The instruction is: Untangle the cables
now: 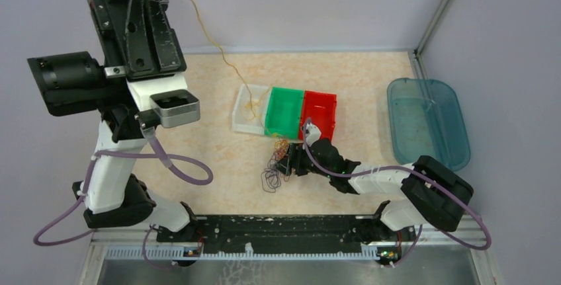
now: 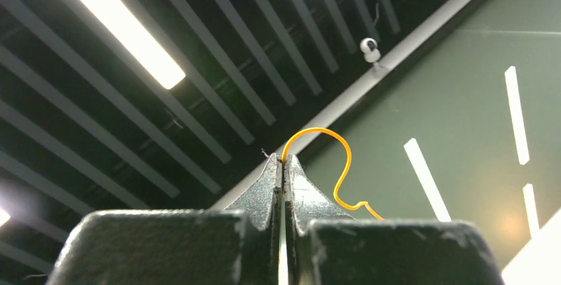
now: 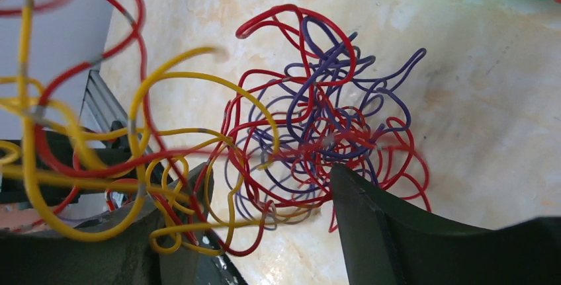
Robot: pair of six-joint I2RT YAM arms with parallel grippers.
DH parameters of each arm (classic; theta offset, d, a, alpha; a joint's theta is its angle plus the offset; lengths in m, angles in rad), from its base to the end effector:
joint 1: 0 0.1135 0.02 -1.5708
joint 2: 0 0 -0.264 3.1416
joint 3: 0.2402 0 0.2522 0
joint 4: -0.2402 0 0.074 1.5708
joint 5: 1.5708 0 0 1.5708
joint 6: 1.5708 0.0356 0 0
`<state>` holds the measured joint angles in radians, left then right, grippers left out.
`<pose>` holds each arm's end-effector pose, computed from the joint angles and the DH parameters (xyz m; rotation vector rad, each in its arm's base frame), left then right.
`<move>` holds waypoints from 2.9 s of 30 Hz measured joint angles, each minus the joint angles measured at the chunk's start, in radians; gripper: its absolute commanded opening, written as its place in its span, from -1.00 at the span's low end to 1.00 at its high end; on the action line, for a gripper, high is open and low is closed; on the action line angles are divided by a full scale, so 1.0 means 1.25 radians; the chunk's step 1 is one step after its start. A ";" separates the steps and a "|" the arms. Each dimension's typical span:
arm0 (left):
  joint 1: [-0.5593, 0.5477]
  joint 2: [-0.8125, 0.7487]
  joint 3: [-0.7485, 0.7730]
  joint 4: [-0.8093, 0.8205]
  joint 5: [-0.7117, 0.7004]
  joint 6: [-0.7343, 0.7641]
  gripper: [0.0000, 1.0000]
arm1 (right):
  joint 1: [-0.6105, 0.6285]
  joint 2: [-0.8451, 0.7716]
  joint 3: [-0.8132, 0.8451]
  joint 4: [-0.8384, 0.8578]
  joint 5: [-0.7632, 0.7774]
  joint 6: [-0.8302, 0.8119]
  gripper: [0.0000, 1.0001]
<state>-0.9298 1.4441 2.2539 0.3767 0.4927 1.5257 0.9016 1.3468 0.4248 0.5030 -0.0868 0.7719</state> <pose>0.0772 -0.1316 0.6918 0.5232 -0.3348 0.4822 0.1571 0.2036 0.1674 -0.2029 2.1751 1.1163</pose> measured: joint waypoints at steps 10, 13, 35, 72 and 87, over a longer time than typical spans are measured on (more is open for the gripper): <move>0.000 0.069 0.136 0.016 0.036 0.098 -1.00 | 0.002 0.003 -0.015 -0.031 0.043 0.021 0.12; 0.000 0.074 0.141 0.006 0.041 0.129 -1.00 | 0.003 0.002 -0.015 -0.063 0.066 0.029 0.22; 0.000 -0.257 -0.359 -0.321 -0.318 0.083 -1.00 | 0.022 -0.129 -0.013 -0.139 0.064 -0.025 0.48; 0.303 -0.019 -0.368 -0.248 -0.322 -0.143 -1.00 | 0.022 -0.228 -0.016 -0.132 0.011 -0.050 0.26; 0.364 0.018 -0.381 -0.171 -0.280 -0.178 -1.00 | 0.022 -0.226 -0.016 -0.114 0.011 -0.043 0.25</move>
<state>-0.4751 1.4666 1.7771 0.1627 0.1425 1.3029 0.9295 1.0637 0.4053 0.3599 -0.0734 0.7185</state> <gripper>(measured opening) 0.006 0.628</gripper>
